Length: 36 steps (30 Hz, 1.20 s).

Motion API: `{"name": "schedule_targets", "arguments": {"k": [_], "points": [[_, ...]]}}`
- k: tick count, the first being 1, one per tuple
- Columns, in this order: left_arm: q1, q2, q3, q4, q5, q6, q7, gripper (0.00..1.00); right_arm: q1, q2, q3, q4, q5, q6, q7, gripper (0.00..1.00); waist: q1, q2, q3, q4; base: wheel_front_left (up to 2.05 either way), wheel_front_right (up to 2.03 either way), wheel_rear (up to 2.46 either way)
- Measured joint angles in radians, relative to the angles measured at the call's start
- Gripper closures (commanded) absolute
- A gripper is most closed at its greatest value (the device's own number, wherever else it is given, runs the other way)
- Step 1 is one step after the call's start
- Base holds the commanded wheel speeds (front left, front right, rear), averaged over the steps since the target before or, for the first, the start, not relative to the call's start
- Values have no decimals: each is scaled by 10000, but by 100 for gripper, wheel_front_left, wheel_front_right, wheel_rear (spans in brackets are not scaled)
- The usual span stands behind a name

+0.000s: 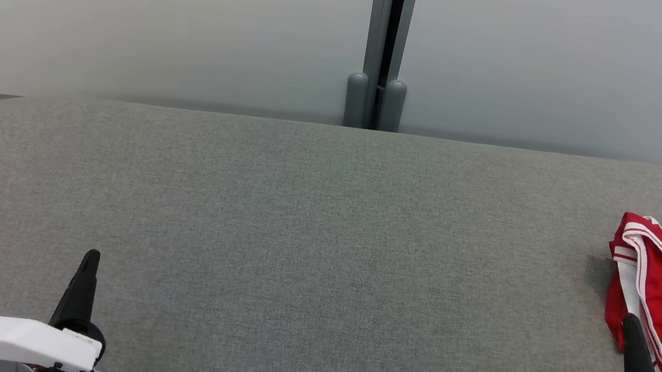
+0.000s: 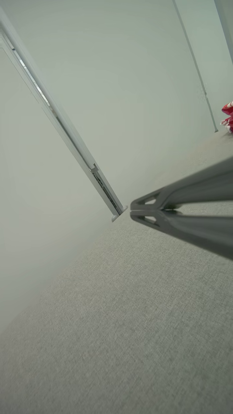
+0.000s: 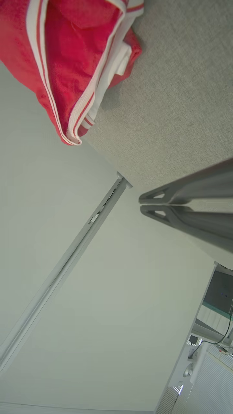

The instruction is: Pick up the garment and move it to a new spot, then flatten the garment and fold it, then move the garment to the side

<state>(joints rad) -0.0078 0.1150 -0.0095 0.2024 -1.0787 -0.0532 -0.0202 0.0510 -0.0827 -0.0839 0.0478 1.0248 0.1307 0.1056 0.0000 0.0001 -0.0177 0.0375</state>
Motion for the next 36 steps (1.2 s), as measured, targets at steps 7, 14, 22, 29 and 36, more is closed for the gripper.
{"name": "schedule_targets", "arguments": {"k": [7, 14, 22, 29, 36], "points": [[-75, -69, 155, 52, -654, -94, 161, 100, -198, 23, -17, 244, 742, 0, 0, 100, 0, 0, 20, -36, 0, 0, 0], [-200, -148, 301, 102, -1277, -192, 311, 100, -376, 56, -33, 454, 1442, 0, 0, 100, 0, 0, 40, -72, 0, 0, 0], [-360, -263, 474, 169, -2054, -299, 522, 100, -585, 92, -61, 744, 2276, 0, 0, 100, 0, 0, 66, -119, 0, 0, 0], [-418, -322, 602, 217, -2558, -355, 648, 100, -737, 123, -79, 963, 2888, 0, 0, 100, 0, 0, 86, -154, 0, 0, 0], [-551, -378, 723, 255, -3078, -441, 788, 100, -921, 148, -98, 1135, 3444, 0, 2, 100, 0, 0, 106, -191, 0, 0, 0]]}}
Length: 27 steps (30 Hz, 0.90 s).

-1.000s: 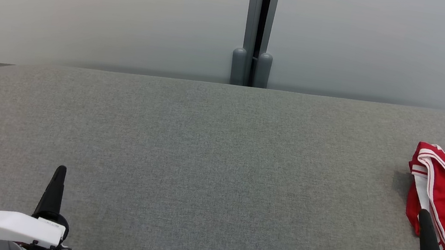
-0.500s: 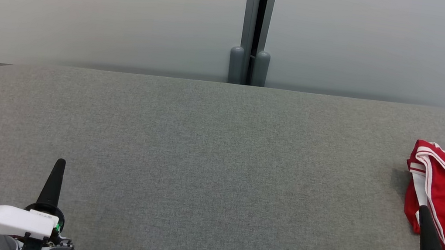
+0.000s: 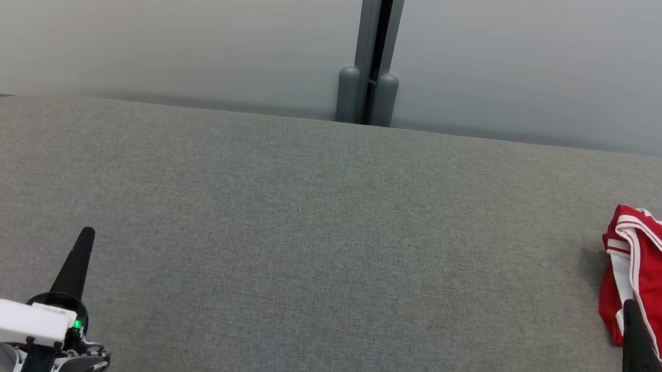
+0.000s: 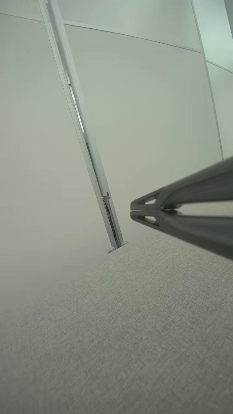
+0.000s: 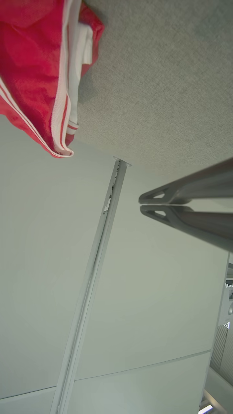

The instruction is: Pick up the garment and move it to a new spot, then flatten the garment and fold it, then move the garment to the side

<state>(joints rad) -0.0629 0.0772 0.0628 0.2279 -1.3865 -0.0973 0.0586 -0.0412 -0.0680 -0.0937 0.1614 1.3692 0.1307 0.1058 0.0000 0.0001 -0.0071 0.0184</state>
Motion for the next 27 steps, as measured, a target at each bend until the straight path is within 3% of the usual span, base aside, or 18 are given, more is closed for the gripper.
{"name": "schedule_targets", "arguments": {"k": [27], "points": [[-285, -236, 401, 136, -1743, -249, 441, 100, -473, 109, -94, 656, 1929, 0, 0, 100, 0, 0, 78, -139, 0, 0, 0]]}}
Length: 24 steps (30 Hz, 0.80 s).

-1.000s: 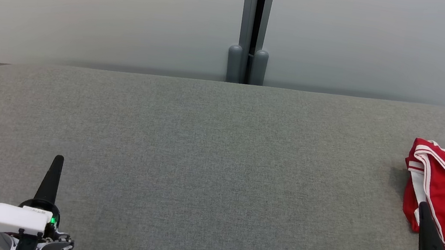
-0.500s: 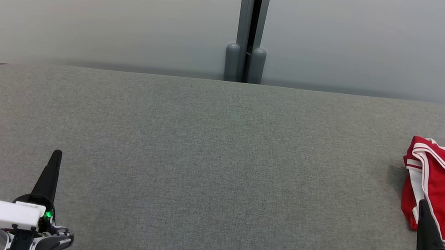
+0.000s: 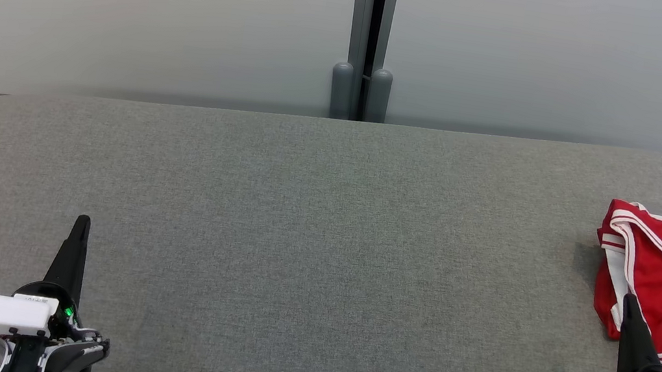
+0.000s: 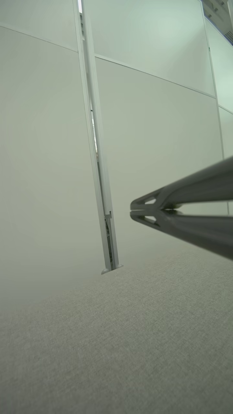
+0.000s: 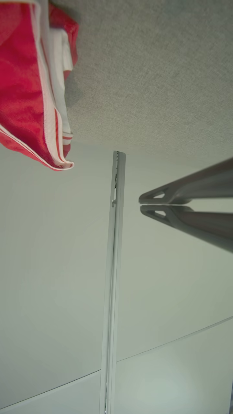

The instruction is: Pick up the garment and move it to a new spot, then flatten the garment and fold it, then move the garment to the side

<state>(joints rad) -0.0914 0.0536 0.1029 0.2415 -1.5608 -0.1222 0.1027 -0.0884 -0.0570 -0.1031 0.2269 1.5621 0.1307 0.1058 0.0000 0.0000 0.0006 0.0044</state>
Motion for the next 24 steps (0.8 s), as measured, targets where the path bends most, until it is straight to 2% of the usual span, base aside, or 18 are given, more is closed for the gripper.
{"name": "schedule_targets", "arguments": {"k": [9, 24], "points": [[-122, -56, 115, 36, -493, -75, 115, 100, -151, 23, -29, 190, 533, 0, 2, 100, 0, 0, 25, -45, 0, 0, 0], [-143, -56, 119, 40, -506, -75, 115, 100, -151, 33, -46, 196, 556, 0, 4, 100, 0, 0, 25, -45, 0, 0, 0]]}}
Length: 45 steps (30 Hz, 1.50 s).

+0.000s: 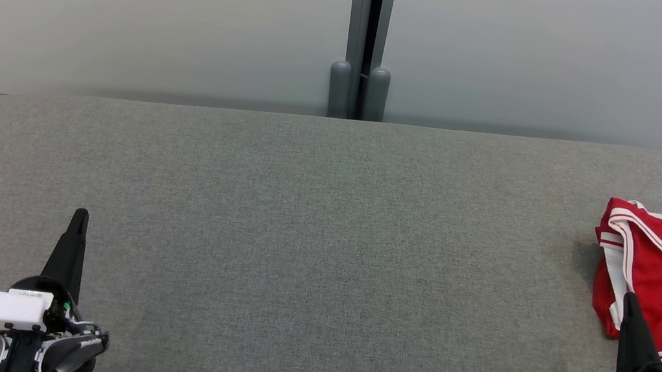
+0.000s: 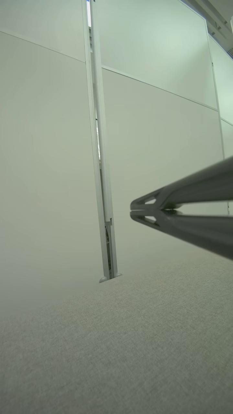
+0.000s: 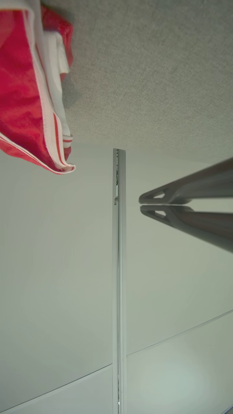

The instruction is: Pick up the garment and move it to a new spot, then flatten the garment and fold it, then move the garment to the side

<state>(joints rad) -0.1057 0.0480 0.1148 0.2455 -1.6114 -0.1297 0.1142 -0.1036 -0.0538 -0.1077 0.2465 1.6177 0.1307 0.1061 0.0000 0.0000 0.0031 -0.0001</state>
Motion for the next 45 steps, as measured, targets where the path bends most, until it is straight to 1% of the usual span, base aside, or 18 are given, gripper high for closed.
{"name": "schedule_targets", "arguments": {"k": [45], "points": [[0, 0, -2, 0, -2, 0, 0, 100, -5, 25, -38, 2, -6, 0, 38, 100, 0, 0, 0, 0, 0, 0, 0]]}}
